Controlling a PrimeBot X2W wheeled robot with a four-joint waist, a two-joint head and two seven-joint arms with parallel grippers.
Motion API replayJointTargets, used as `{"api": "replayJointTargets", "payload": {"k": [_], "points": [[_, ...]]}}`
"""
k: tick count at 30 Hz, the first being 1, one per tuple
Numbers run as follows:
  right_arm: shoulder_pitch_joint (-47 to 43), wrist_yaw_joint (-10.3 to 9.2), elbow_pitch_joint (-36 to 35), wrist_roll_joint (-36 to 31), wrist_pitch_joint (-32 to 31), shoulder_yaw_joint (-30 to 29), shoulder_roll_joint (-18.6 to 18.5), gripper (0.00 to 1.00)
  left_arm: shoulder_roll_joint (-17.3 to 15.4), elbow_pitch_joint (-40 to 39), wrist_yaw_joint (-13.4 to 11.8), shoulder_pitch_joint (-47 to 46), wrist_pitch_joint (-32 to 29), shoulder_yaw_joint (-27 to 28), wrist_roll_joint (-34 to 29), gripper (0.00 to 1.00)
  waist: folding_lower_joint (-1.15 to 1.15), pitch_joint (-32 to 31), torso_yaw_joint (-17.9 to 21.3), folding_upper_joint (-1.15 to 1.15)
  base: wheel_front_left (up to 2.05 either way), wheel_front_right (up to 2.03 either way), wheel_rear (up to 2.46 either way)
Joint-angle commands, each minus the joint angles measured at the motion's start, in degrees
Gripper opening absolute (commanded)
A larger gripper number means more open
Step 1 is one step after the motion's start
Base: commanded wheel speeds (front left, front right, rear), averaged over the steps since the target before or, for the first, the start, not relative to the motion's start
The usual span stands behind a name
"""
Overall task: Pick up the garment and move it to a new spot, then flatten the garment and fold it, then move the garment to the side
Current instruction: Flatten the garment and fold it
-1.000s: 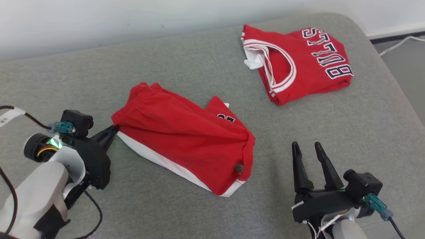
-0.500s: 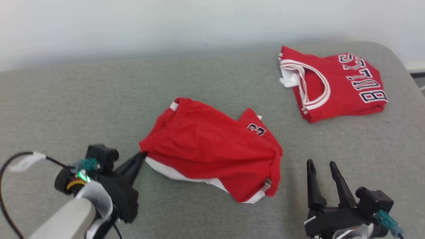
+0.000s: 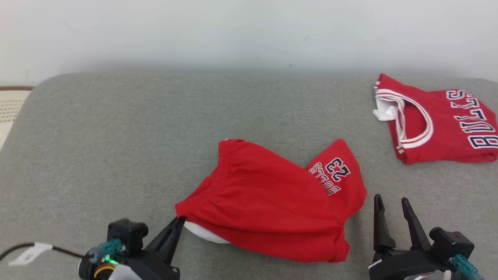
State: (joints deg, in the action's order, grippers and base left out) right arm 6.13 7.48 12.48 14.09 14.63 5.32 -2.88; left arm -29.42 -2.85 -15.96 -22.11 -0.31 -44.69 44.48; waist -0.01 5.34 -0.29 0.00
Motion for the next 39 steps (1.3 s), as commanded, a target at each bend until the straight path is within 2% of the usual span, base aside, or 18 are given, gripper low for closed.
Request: {"api": "replayJointTargets", "payload": {"k": [1,4,9,10,11,12,13,19,27,35,39], "points": [[-0.9,0.03,-0.1,-0.2,0.0,-0.1,0.0,1.0,-0.1,-0.4,-0.4,0.9,0.4,0.2,0.6,0.0,0.01,-0.2,-1.3,0.0,0.0,0.0,0.0],[-0.8,0.03,-0.6,-0.6,-0.5,-0.2,0.0,1.0,0.7,-1.7,-1.8,3.4,1.5,0.8,1.7,0.0,0.01,-0.2,-1.9,0.0,0.0,0.0,0.0],[-0.4,0.03,-1.1,-0.8,-1.3,-0.1,0.0,1.0,1.6,0.2,-2.0,5.7,4.0,0.8,1.8,0.0,0.01,-0.2,-2.1,0.0,0.0,0.0,0.0],[-0.4,0.03,-1.2,-0.9,-1.4,0.0,0.0,1.0,1.2,1.0,-2.0,5.7,4.6,0.5,0.9,0.11,0.01,-0.2,-2.0,0.0,0.0,0.0,0.0],[-0.3,0.03,-1.2,-0.9,-1.5,0.1,0.0,1.0,1.3,1.7,-1.9,5.7,5.3,0.4,0.4,0.68,0.01,-0.2,-2.0,0.0,0.0,0.0,0.0],[-0.3,0.03,-1.3,-0.9,-1.6,0.2,0.0,1.0,1.6,2.2,-1.8,5.6,6.2,0.5,0.1,0.96,0.01,-0.3,-1.9,0.0,0.0,0.0,0.0],[-0.3,0.03,-1.4,-1.0,-1.8,0.2,0.0,1.0,1.7,2.7,-1.7,5.6,7.0,0.5,-0.2,1.0,0.01,-0.3,-1.7,0.0,0.0,0.0,0.0],[-0.9,0.03,-1.9,-1.3,-2.3,0.0,0.0,1.0,3.0,4.6,-2.2,5.3,12.8,2.6,-1.6,1.0,0.01,-0.8,-1.3,0.0,0.0,0.0,0.0],[-1.2,0.03,-2.6,-1.6,-3.4,-0.3,0.0,1.0,4.6,6.8,-2.6,6.2,15.3,7.2,-3.4,1.0,0.01,-1.8,-0.6,0.0,0.0,0.0,0.0],[-1.6,0.03,-3.1,-1.4,-5.0,-0.6,0.0,1.0,7.5,5.6,-2.4,8.0,15.5,16.9,-9.4,1.0,0.01,-2.3,0.2,0.0,0.0,0.0,0.0],[-2.0,0.03,-3.0,-1.0,-5.8,-0.3,0.0,1.0,9.2,5.0,-1.6,9.7,15.5,22.3,-12.4,1.0,0.01,-2.6,0.5,0.0,0.0,0.0,0.0]]}}
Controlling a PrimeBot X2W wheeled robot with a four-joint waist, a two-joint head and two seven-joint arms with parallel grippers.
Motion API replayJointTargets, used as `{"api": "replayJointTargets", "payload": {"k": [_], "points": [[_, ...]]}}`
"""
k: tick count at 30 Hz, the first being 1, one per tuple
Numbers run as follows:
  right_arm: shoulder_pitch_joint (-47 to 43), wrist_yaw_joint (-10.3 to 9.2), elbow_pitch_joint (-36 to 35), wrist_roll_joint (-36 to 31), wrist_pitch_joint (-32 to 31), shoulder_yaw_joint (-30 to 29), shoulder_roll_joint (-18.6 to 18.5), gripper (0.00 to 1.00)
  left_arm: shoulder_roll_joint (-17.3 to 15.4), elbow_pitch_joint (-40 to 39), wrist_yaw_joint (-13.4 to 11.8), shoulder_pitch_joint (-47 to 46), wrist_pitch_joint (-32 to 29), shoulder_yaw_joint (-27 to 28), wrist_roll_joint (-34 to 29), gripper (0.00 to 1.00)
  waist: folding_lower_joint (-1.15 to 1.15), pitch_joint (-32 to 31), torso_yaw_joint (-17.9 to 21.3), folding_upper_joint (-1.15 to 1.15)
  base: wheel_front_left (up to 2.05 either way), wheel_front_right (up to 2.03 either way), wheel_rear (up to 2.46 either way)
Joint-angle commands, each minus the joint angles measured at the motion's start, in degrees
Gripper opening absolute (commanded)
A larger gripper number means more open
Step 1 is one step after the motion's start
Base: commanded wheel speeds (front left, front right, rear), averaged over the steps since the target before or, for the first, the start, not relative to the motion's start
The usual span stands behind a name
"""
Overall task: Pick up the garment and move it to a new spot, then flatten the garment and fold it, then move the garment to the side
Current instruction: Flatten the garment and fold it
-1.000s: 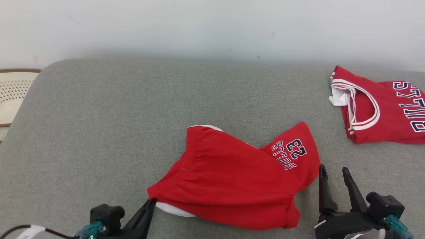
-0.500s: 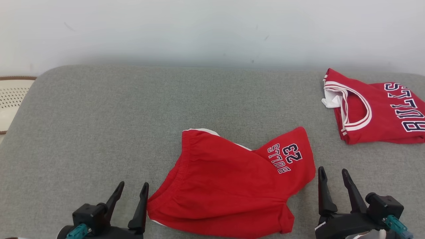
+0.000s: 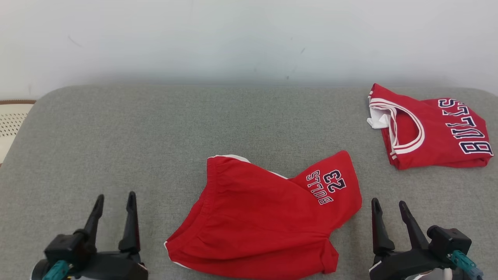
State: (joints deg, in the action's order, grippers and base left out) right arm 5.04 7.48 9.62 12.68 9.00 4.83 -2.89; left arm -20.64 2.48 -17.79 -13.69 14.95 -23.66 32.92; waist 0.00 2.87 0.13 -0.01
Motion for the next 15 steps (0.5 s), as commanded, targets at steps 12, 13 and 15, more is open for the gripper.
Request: {"api": "replayJointTargets", "payload": {"k": [12,13,15], "points": [[-1.7,0.03,1.0,1.5,-1.5,1.0,0.0,1.0,5.9,-4.1,3.0,8.2,0.3,13.7,-8.9,1.0,0.0,-1.6,0.0,0.01,0.0,0.0,0.0],[-1.8,0.03,1.1,1.6,-1.6,1.0,0.0,1.0,6.4,-4.4,3.2,8.7,0.3,14.5,-9.7,1.0,0.0,-1.8,-0.1,0.01,0.0,0.0,0.0],[-2.0,0.03,1.3,1.9,-1.8,1.1,0.0,1.0,7.4,-4.9,3.7,9.8,0.3,16.0,-10.7,1.0,0.0,-2.0,-0.3,0.01,0.0,0.0,0.0]]}}
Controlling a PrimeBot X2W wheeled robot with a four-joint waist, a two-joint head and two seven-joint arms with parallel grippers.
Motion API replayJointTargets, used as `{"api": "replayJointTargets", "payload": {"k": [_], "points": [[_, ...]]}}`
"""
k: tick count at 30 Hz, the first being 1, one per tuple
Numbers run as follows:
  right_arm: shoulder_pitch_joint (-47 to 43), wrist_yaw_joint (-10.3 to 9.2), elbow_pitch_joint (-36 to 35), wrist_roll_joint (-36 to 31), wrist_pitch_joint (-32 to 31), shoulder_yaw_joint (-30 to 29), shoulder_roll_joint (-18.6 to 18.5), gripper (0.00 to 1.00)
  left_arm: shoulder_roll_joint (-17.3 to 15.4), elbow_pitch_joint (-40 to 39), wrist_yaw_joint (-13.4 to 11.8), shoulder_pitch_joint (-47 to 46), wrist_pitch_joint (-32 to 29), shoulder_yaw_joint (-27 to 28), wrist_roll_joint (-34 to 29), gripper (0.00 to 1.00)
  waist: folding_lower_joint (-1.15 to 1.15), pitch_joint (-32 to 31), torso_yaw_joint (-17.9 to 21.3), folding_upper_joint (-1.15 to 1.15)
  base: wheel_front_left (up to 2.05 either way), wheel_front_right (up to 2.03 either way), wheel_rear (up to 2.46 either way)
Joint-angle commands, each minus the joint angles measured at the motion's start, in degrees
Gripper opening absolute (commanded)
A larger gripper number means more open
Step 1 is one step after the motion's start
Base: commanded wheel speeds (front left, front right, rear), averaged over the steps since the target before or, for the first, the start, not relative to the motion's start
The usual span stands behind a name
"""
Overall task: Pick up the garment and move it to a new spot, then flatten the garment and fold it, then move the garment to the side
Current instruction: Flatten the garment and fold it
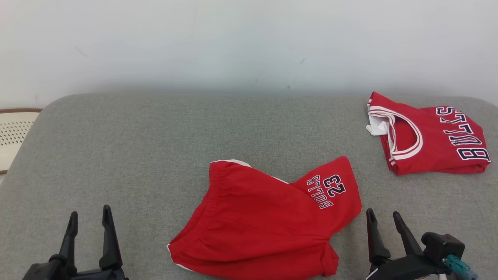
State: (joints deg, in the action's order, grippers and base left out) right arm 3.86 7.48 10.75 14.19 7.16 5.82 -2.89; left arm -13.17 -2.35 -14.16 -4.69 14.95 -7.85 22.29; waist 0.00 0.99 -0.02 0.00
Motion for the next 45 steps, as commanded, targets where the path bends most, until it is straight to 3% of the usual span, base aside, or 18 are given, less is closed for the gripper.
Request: {"api": "replayJointTargets", "payload": {"k": [1,9,18,24,25,26,27,35,45], "points": [[-0.9,0.03,0.3,0.7,-0.1,0.3,0.0,1.0,0.6,-0.6,0.3,1.3,0.3,1.1,-0.9,1.0,0.0,-0.3,-0.2,0.0,0.0,0.0,0.0],[-0.9,0.03,2.1,4.3,-5.4,2.7,0.0,1.0,4.1,-1.1,3.0,4.9,0.3,6.9,-6.1,1.0,0.0,-1.2,-1.2,0.0,0.0,0.0,0.0],[1.9,0.03,6.0,7.6,-14.7,5.1,-1.2,1.0,6.8,0.2,6.1,4.7,0.3,8.0,-7.9,1.0,0.0,-1.6,-4.3,0.0,0.0,0.0,0.0],[4.3,0.03,10.5,9.6,-16.7,6.7,-1.9,1.0,8.1,1.5,8.0,4.2,0.3,7.8,-9.0,1.0,0.0,-1.7,-6.8,0.0,0.0,0.0,0.0],[4.7,0.03,11.4,9.6,-16.8,7.3,-2.0,0.77,8.3,1.7,8.2,4.3,0.2,7.8,-9.1,1.0,0.0,-1.7,-7.1,0.0,0.0,0.0,0.0],[5.1,0.03,12.1,9.6,-16.4,7.7,-2.1,0.12,8.5,1.9,8.5,4.3,0.2,7.9,-9.1,1.0,0.0,-1.7,-7.3,0.0,0.0,0.0,0.0],[5.6,0.03,12.9,9.8,-16.1,8.1,-2.3,0.0,8.6,2.2,8.7,4.2,0.2,8.0,-9.3,1.0,0.0,-1.7,-7.6,0.0,0.0,0.0,0.0],[12.1,0.03,15.7,8.4,-12.0,10.4,-4.1,0.0,9.3,2.8,9.8,3.5,0.2,8.6,-9.8,1.0,0.0,-1.3,-8.6,0.0,0.0,0.0,0.0],[30.8,0.03,23.0,9.0,-12.6,15.6,-8.4,0.0,10.1,3.9,10.9,1.4,0.2,6.7,-9.9,1.0,0.0,1.7,-11.1,0.0,0.0,0.0,0.0]]}}
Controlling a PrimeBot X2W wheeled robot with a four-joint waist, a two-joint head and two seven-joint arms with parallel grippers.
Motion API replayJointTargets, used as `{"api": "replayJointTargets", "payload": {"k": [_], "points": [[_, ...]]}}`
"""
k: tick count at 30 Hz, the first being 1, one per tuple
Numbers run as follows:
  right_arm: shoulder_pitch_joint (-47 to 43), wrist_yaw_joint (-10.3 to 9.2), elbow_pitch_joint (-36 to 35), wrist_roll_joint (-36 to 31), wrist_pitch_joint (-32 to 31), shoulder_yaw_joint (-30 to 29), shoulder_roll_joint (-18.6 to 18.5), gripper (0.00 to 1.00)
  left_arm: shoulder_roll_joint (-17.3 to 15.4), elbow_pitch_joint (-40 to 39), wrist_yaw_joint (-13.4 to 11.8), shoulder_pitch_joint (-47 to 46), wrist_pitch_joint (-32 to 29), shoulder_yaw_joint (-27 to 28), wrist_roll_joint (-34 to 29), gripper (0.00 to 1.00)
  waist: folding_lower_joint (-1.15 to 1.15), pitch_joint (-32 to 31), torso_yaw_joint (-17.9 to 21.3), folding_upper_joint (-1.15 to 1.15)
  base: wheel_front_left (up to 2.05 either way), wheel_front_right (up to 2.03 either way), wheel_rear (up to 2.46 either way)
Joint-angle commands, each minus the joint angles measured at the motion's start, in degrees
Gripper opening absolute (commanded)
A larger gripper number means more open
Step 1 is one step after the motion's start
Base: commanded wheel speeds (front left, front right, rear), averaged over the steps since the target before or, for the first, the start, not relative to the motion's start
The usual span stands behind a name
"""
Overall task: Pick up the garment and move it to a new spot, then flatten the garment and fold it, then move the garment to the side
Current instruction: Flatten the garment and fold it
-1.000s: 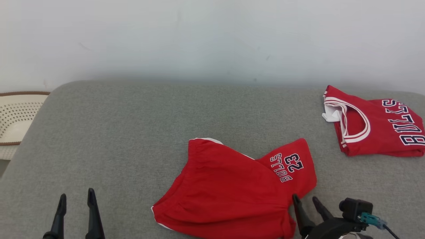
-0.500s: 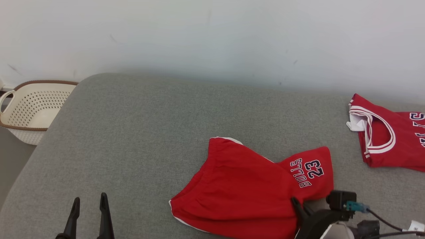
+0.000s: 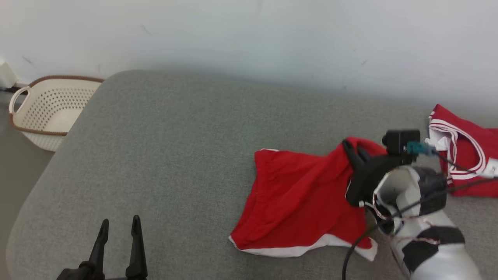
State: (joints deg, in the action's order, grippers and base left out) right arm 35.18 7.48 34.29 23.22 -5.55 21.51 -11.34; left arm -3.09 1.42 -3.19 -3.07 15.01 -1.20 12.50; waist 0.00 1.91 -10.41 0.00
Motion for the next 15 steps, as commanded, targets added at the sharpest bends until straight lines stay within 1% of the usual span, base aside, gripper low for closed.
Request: {"api": "replayJointTargets", "payload": {"k": [1,5,8,9,10,11,15], "points": [[1.2,0.03,0.8,0.0,0.0,0.7,-0.4,0.0,0.0,0.3,0.0,-0.5,0.2,-0.1,0.0,1.0,0.0,1.1,-1.0,0.0,0.0,0.0,0.0],[8.2,0.03,7.3,1.2,0.8,3.5,-0.8,0.0,0.2,1.2,0.5,-1.8,0.2,-0.7,0.6,1.0,0.0,2.4,-1.9,0.0,0.0,0.0,0.0],[11.5,0.03,12.8,1.8,1.8,5.8,-0.7,0.0,0.2,1.8,0.3,-2.3,0.2,-1.5,1.0,1.0,0.0,3.0,-2.6,0.0,0.0,0.0,0.0],[12.4,0.03,14.4,1.9,2.2,6.6,-0.8,0.24,0.2,1.9,0.3,-2.7,0.2,-1.7,1.1,1.0,0.0,3.1,-2.8,0.0,0.0,0.0,0.0],[13.1,0.03,15.9,2.3,2.3,7.5,-0.7,0.45,0.2,2.1,0.2,-3.0,0.2,-1.9,1.1,1.0,0.0,3.1,-2.9,0.0,0.0,0.0,0.0],[13.5,0.03,17.1,2.8,2.5,8.2,-0.6,1.0,0.2,2.2,0.2,-3.1,0.2,-2.1,1.2,1.0,0.0,3.1,-2.9,0.0,0.0,0.0,0.0],[14.5,0.03,19.8,4.5,5.2,10.6,-1.6,1.0,0.2,2.8,0.2,-3.0,0.2,-2.1,1.3,1.0,0.0,2.7,-2.3,0.0,0.0,0.0,0.0]]}}
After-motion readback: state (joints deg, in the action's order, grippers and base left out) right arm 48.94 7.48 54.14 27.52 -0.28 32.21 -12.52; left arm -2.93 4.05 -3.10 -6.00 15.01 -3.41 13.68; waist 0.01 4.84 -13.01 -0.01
